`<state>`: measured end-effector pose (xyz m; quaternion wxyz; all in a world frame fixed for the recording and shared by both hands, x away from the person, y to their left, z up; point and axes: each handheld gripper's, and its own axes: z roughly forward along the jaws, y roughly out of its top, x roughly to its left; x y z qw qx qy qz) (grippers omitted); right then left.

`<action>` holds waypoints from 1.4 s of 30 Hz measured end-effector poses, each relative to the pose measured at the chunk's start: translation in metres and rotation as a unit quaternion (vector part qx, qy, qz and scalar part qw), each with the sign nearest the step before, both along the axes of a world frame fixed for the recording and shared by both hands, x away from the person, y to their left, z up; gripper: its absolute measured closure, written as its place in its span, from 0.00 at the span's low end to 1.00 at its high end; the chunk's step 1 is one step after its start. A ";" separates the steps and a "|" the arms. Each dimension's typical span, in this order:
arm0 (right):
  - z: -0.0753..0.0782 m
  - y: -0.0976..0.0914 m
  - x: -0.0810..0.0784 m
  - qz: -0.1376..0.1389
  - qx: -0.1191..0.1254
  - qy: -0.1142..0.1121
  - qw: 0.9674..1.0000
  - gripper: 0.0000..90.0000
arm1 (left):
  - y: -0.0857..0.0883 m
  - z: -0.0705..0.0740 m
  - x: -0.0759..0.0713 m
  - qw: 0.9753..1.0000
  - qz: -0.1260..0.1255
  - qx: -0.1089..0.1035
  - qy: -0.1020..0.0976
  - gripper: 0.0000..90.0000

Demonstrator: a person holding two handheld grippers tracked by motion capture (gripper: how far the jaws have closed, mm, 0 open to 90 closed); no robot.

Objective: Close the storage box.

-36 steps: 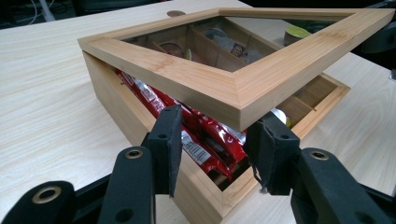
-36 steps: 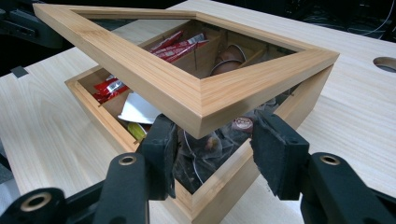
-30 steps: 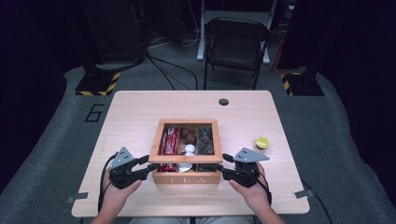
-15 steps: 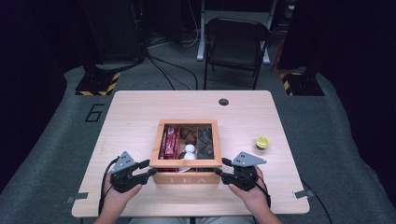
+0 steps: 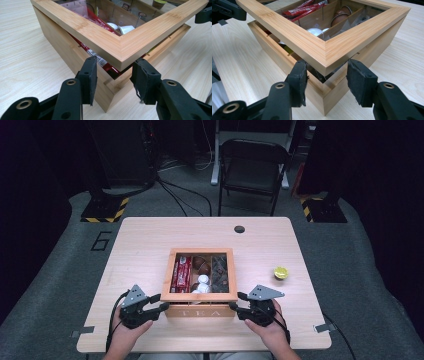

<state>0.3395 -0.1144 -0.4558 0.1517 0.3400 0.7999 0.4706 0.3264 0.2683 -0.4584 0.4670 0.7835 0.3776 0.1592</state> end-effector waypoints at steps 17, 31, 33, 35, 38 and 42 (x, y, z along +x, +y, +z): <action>-0.001 0.000 -0.001 0.003 -0.010 0.018 1.000 0.54 | -0.005 -0.005 -0.002 0.999 -0.002 0.023 0.026 0.61; 0.004 -0.007 0.000 -0.003 0.010 0.011 1.000 0.53 | 0.004 0.000 -0.002 0.999 0.006 -0.002 0.031 0.54; 0.005 -0.008 0.000 -0.003 0.015 0.008 1.000 0.51 | 0.006 0.001 -0.001 1.000 0.011 -0.009 0.023 0.52; 0.005 -0.009 0.001 -0.004 0.017 0.012 1.000 0.50 | 0.010 0.003 0.000 1.000 0.016 -0.013 0.023 0.49; 0.001 -0.009 0.002 0.000 0.009 0.017 1.000 0.48 | 0.015 0.004 0.000 0.999 0.024 -0.021 0.026 0.46; -0.002 -0.005 0.003 0.012 0.002 0.025 1.000 0.41 | 0.016 0.002 0.002 0.999 0.024 -0.017 0.023 0.45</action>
